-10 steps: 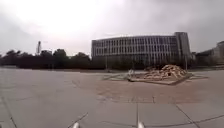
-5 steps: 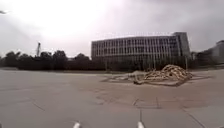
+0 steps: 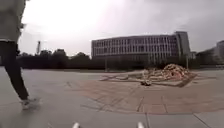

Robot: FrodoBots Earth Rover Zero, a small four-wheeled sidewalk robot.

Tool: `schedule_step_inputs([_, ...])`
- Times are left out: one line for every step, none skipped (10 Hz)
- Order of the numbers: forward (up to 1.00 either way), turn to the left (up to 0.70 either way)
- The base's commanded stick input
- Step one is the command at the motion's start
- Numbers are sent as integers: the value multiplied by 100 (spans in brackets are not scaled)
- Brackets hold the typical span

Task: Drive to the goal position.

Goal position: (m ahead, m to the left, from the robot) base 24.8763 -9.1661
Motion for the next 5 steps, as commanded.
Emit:
schedule_step_inputs([50,0])
schedule_step_inputs([50,0])
schedule_step_inputs([50,0])
schedule_step_inputs([50,0])
schedule_step_inputs([50,0])
